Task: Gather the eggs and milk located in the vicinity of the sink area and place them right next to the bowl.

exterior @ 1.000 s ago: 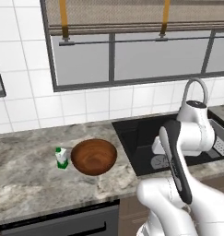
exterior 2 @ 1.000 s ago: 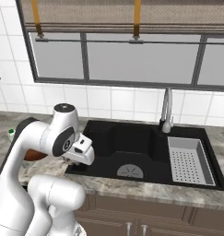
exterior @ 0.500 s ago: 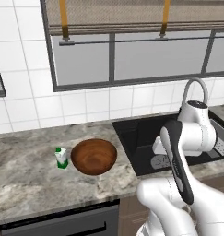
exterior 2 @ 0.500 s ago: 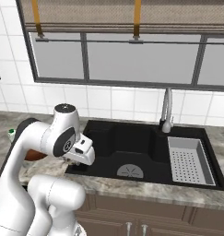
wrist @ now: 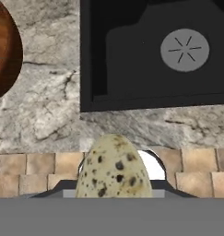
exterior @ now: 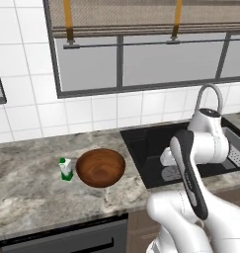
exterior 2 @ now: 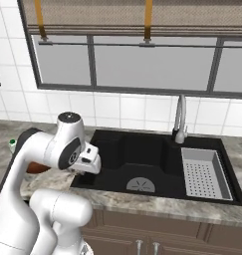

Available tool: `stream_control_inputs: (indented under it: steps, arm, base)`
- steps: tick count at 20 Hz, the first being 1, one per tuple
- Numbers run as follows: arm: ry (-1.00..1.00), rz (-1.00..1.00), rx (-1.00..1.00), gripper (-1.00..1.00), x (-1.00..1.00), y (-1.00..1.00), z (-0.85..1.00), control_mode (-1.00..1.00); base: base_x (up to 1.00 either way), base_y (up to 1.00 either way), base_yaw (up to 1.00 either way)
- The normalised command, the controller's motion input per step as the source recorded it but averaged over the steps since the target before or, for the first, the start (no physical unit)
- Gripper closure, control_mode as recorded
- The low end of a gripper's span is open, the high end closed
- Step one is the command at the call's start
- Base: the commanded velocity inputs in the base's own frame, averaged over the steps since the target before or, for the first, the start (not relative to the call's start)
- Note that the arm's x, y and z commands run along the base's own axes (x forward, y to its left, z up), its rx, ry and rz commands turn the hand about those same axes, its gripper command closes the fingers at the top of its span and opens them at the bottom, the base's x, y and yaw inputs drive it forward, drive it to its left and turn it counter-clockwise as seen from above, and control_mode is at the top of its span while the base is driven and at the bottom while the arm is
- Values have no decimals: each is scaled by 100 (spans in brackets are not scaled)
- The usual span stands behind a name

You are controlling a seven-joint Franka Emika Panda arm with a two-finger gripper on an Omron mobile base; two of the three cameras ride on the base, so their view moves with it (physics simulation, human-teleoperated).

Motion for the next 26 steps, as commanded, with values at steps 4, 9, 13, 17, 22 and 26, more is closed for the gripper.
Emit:
stream_control_inputs:
  steps: [4,9,13,17,22,26]
  arm:
    - [-8,53,0,100,50,51,0,-100]
    - [-5,67,0,100,52,35,0,-100]
    - [-1,72,0,100,53,19,0,-100]
    - [0,60,0,100,35,0,0,-100]
    - [0,50,0,100,40,1,-1,-100]
    - [2,36,0,100,38,7,-49,-100]
  base:
    - [0,0,0]
    - [0,0,0]
    - [0,0,0]
    - [0,0,0]
    - [0,0,0]
    - [0,0,0]
